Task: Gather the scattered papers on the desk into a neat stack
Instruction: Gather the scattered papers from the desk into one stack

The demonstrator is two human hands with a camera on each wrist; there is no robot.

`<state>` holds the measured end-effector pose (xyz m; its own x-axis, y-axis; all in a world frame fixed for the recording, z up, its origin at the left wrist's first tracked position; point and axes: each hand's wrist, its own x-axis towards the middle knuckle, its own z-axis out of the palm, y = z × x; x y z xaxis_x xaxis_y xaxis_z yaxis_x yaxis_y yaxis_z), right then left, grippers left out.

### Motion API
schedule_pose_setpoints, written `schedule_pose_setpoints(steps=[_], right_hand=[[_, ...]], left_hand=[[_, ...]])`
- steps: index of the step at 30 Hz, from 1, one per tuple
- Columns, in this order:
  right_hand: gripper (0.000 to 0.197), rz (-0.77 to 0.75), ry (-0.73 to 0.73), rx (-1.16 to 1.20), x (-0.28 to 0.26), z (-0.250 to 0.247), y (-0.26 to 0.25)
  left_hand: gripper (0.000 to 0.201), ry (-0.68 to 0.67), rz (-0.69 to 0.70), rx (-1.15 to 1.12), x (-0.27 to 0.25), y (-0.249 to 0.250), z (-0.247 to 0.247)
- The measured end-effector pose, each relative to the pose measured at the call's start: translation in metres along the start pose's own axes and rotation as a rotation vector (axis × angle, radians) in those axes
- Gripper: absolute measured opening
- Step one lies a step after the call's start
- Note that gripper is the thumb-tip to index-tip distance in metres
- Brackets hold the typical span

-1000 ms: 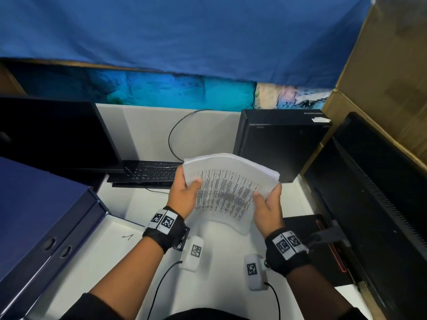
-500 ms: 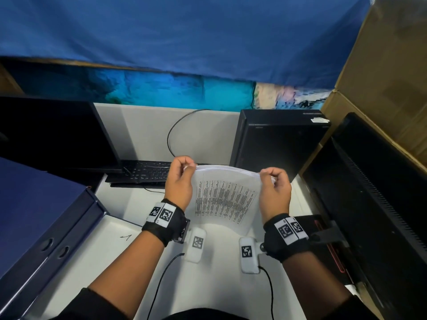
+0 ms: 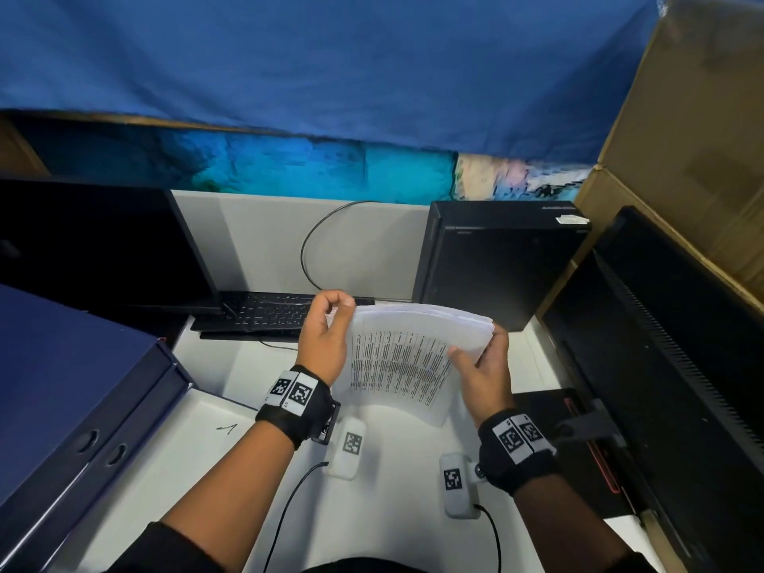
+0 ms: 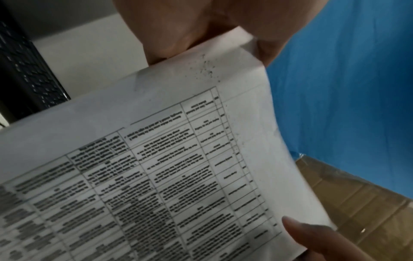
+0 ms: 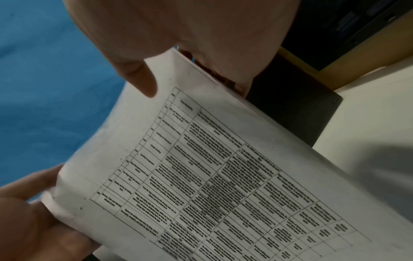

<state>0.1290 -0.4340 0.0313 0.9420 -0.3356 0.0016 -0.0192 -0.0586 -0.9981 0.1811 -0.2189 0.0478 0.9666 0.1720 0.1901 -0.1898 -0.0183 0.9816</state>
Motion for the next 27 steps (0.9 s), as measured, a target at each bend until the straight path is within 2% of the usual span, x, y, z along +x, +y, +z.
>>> schedule_pose_setpoints(steps=[4, 6, 8, 10, 11, 13, 15, 17, 18, 19, 21, 23, 25, 27], right_hand=[[0.035, 0.009, 0.042, -0.152, 0.002, 0.002, 0.002], [0.028, -0.039, 0.053, -0.196, 0.005, 0.003, -0.004], [0.02, -0.146, 0.042, -0.23, 0.007, 0.004, -0.018], [0.02, -0.316, 0.01, -0.319, 0.01, 0.006, -0.035], [0.023, -0.408, -0.025, -0.37, 0.011, 0.007, -0.044], [0.032, -0.568, -0.128, -0.475, 0.01, 0.01, -0.058], [0.032, -0.654, -0.208, -0.552, 0.008, 0.01, -0.067], [0.027, -0.662, -0.162, -0.6, 0.009, 0.0, -0.065], [0.038, -0.629, -0.095, -0.626, 0.011, -0.009, -0.059], [0.056, -0.561, -0.016, -0.647, 0.014, -0.023, -0.052], [0.095, -0.292, 0.131, -0.624, 0.017, -0.055, -0.034], [0.118, -0.009, 0.175, -0.487, 0.014, -0.082, -0.018], [0.123, 0.112, 0.145, -0.205, 0.011, -0.097, -0.005], [0.105, 0.147, 0.056, 0.101, 0.01, -0.101, 0.002]], left_hand=[[0.027, 0.004, -0.001, 0.067, 0.0, 0.007, -0.001], [0.038, 0.005, 0.153, 0.379, -0.002, 0.016, -0.002], [0.052, -0.041, 0.398, 0.844, -0.006, 0.037, 0.0], [0.054, -0.199, 0.613, 1.091, -0.008, 0.058, 0.009], [0.056, -0.3, 0.645, 1.102, -0.009, 0.065, 0.013], [0.059, -0.432, 0.586, 1.002, -0.006, 0.068, 0.019], [0.052, -0.46, 0.493, 0.903, -0.003, 0.063, 0.019], [0.043, -0.457, 0.419, 0.798, -0.004, 0.055, 0.013], [0.04, -0.438, 0.36, 0.736, -0.004, 0.05, 0.009], [0.038, -0.404, 0.284, 0.688, 0.0, 0.04, 0.002], [0.039, -0.352, 0.089, 0.563, 0.009, 0.021, -0.015], [0.041, -0.318, -0.045, 0.415, 0.013, 0.007, -0.03], [0.041, -0.264, -0.106, 0.307, 0.01, 0.002, -0.036], [0.042, -0.24, -0.165, 0.146, 0.006, -0.001, -0.035]])
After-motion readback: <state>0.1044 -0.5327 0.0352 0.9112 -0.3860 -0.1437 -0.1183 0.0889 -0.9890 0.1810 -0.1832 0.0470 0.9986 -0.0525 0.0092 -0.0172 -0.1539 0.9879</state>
